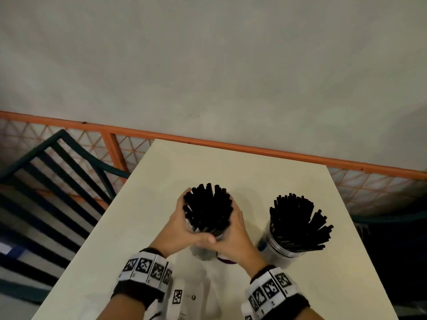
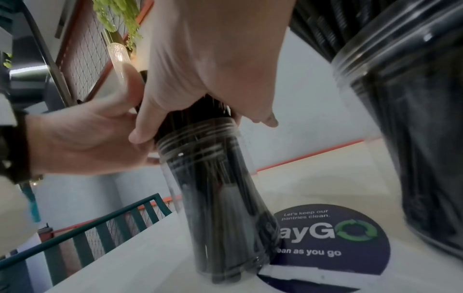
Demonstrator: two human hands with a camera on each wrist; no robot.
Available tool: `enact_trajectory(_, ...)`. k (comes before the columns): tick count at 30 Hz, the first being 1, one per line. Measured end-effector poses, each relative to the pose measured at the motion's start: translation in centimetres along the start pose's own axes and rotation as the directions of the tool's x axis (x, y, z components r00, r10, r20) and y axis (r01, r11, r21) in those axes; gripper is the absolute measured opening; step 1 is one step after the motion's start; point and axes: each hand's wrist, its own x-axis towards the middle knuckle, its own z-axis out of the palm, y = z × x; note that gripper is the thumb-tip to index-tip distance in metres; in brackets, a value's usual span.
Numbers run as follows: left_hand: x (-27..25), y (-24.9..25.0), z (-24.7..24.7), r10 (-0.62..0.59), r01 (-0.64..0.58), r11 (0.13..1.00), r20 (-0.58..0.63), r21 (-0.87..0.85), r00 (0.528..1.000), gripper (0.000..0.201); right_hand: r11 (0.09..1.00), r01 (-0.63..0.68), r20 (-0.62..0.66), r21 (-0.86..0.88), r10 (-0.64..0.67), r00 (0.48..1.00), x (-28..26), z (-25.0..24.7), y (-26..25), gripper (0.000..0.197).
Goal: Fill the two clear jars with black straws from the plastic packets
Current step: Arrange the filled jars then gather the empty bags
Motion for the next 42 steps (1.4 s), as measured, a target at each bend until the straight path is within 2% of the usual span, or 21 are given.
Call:
enact_trajectory(3, 1.2, 0.7, 0.8, 0.052, -0.050, 0.998, 0.051, -0.043, 0.997, 0.131, 0.995, 0.059, -0.089, 0.077, -0.053, 0.995, 1.0, 1.2, -0.5, 0.098)
enact_trajectory(6, 1.5, 0.9, 2.0, 0.085, -0.086, 0.995, -0.028, -0.057, 0.996, 0.105, 0.987, 0.035, -0.202, 0.159, -0.002, 0.979, 1.5, 1.7, -1.1, 0.071)
enact_trajectory(8, 1.5, 0.9, 2.3, 0.106, -0.112, 0.992, -0.087, -0.065, 0.991, 0.098, 0.979, -0.023, -0.201, 0.201, 0.064, 0.978, 1.5, 1.5, -0.8, 0.077)
enact_trajectory(10, 1.3, 0.6, 2.0, 0.092, -0.100, 0.991, -0.102, -0.083, 0.991, 0.106, 0.977, -0.055, -0.163, 0.205, 0.089, 0.982, 1.1, 1.0, -0.1, 0.095)
enact_trajectory(12, 1.0, 0.1, 1.2, 0.067, -0.073, 0.993, -0.063, -0.089, 0.996, 0.122, 0.978, -0.053, -0.112, 0.201, 0.076, 0.991, 0.4, 0.6, 1.1, 0.114)
enact_trajectory(14, 0.7, -0.5, 0.3, 0.061, -0.062, 0.997, -0.006, -0.055, 0.998, 0.127, 0.979, -0.074, -0.071, 0.192, 0.089, 0.993, -0.2, 0.1, 2.0, 0.124)
enact_trajectory(17, 0.9, -1.3, -0.5, 0.050, -0.051, 0.999, 0.056, 0.013, 0.997, 0.133, 0.976, -0.136, -0.033, 0.168, 0.143, 0.989, -0.5, -0.4, 2.1, 0.129)
enact_trajectory(20, 1.3, -1.2, -0.3, 0.051, -0.054, 0.998, 0.094, 0.038, 0.994, 0.136, 0.964, -0.128, 0.029, 0.231, 0.125, 0.992, 0.1, -0.1, 1.6, 0.124)
enact_trajectory(22, 1.6, -0.7, 0.3, 0.055, -0.057, 0.998, 0.092, 0.018, 0.994, 0.124, 0.968, -0.075, 0.025, 0.240, 0.071, 0.997, 0.9, 0.4, 1.2, 0.114)
enact_trajectory(25, 1.9, -0.2, 1.2, 0.032, -0.031, 0.999, 0.009, -0.028, 0.999, 0.089, 0.986, -0.054, -0.007, 0.156, 0.055, 0.998, 1.9, 0.9, -0.2, 0.087)
enact_trajectory(28, 1.8, -0.1, 1.3, 0.056, -0.059, 0.997, -0.070, -0.051, 0.996, 0.079, 0.990, -0.056, -0.023, 0.133, 0.060, 0.998, 2.2, 0.9, -0.9, 0.081)
enact_trajectory(32, 1.7, -0.5, 1.3, 0.057, -0.061, 0.997, -0.073, -0.055, 0.996, 0.090, 0.993, -0.019, -0.023, 0.120, 0.022, 1.000, 2.4, 1.2, -0.5, 0.074)
enact_trajectory(34, 1.5, -1.2, 1.0, 0.017, -0.019, 0.999, -0.041, -0.043, 0.999, 0.104, 0.999, -0.044, -0.005, 0.015, 0.044, 0.999, 2.1, 1.2, 0.5, 0.096)
enact_trajectory(36, 1.1, -1.7, 0.3, -0.014, 0.014, 1.000, 0.003, -0.024, 1.000, 0.126, 0.991, -0.123, 0.014, 0.047, 0.123, 0.992, 1.3, 0.7, 1.5, 0.126)
enact_trajectory(37, 0.8, -1.8, -0.2, -0.030, 0.030, 1.000, 0.010, -0.005, 1.000, 0.134, 0.982, -0.166, 0.020, 0.089, 0.165, 0.986, 0.7, 0.4, 1.8, 0.133)
enact_trajectory(40, -0.8, -1.7, -2.1, -0.061, 0.060, 0.997, 0.022, 0.051, 0.998, 0.143, 0.963, -0.252, 0.006, 0.094, 0.252, 0.968, -1.8, 0.1, 2.5, 0.136)
enact_trajectory(42, -2.3, -1.6, -3.4, -0.097, 0.092, 0.988, 0.037, 0.121, 0.995, 0.134, 0.953, -0.296, -0.019, 0.070, 0.298, 0.954, -3.7, 0.3, 3.0, 0.132)
